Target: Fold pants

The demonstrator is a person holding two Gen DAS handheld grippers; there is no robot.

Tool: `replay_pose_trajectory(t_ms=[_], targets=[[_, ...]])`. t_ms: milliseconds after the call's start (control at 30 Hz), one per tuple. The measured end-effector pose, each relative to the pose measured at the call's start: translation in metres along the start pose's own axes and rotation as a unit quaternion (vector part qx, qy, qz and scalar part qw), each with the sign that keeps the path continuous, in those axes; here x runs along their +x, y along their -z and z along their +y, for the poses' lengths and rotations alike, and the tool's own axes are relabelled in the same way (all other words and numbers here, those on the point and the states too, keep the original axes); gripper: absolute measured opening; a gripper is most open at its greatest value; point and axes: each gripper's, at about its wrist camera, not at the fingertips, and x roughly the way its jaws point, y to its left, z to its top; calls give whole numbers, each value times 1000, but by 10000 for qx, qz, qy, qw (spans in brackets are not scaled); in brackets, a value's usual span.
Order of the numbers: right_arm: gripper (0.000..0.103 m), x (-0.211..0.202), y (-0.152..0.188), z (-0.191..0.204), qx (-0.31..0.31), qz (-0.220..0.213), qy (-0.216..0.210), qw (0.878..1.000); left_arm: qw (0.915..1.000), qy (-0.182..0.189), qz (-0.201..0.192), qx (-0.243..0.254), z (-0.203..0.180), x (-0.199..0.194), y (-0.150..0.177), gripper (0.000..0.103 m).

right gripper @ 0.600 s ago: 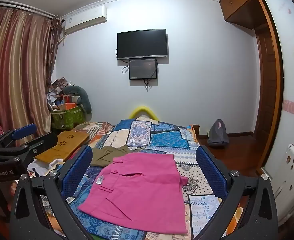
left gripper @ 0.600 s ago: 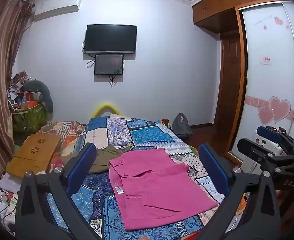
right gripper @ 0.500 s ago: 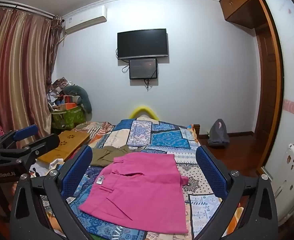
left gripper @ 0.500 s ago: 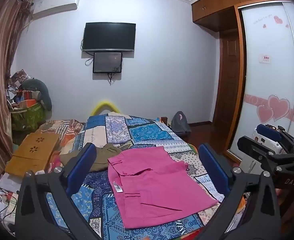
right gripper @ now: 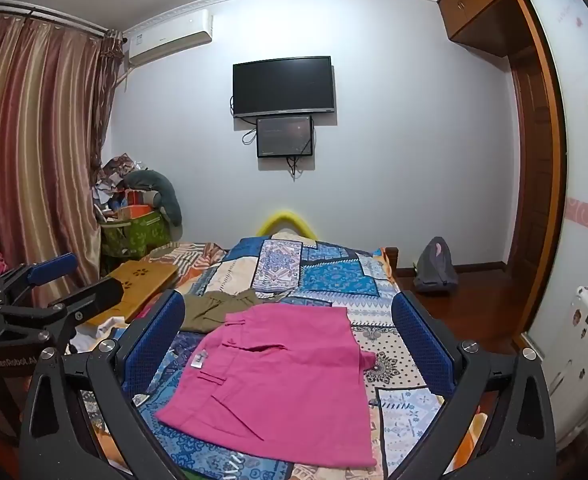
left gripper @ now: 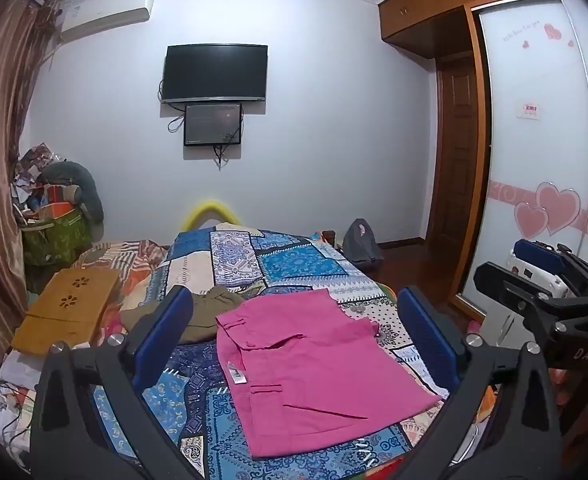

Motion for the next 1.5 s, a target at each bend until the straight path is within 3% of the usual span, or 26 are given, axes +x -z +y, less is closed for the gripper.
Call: replay_pose_trajectory(t_ms=[1500], targets=[[103,2,0,-5,51,65,24,10000,9999,-102,-53,63,4,4,1,103]])
